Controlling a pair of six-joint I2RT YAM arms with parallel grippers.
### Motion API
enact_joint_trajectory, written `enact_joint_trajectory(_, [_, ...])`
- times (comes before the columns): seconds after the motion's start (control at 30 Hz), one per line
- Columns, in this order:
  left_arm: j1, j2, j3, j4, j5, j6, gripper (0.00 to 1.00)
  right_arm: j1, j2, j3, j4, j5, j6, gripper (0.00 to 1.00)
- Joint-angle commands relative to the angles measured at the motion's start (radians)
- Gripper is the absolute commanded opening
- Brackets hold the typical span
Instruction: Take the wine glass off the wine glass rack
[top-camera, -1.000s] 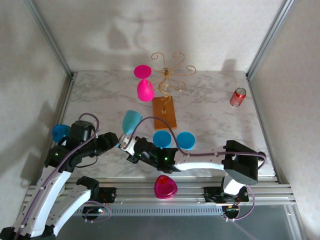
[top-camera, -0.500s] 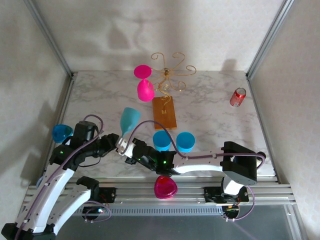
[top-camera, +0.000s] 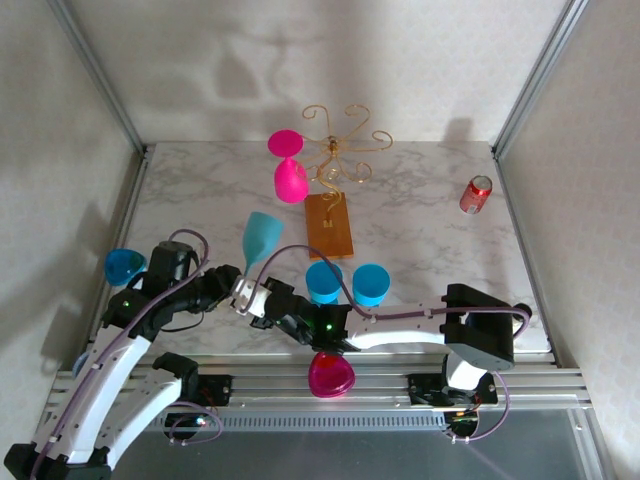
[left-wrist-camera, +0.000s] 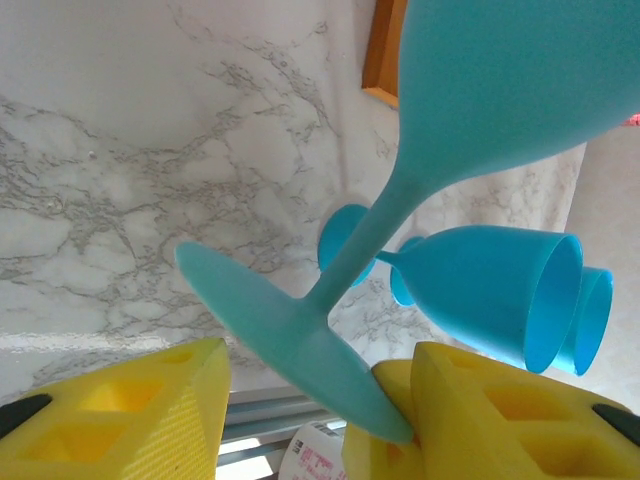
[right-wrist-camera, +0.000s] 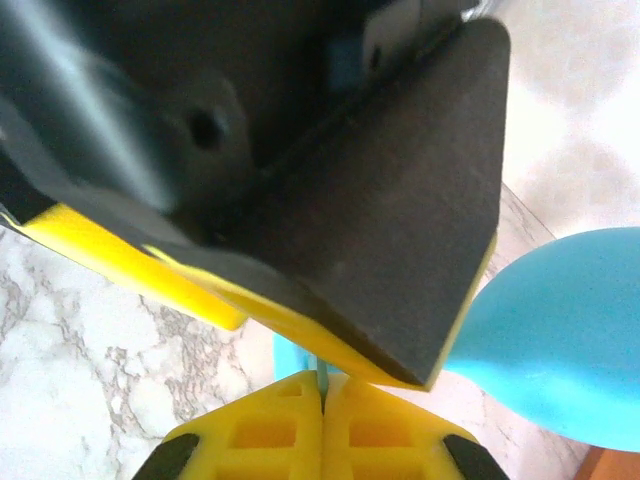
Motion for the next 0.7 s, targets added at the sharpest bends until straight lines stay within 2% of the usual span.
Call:
enact_joint_trajectory(0.0, [0.008,-0.008,-0.026,0.017,-0.007,-0.035,0.5,0.029,-0.002,-0.008,0.09,0.023,-0.023,0.0])
enact_joint_trajectory(0.33, [0.012,-0.009,-0.031,0.034,-0.019,-0.06,0.49,0.028,-0.034,-0.036,0.109,0.038,-0.02,0.0])
enact_joint_trajectory(0.67, [0.018,-0.009,-0.058,0.074,-0.007,-0.083,0.42,0.033,-0.047,-0.048,0.117,0.048,-0.04,0.0])
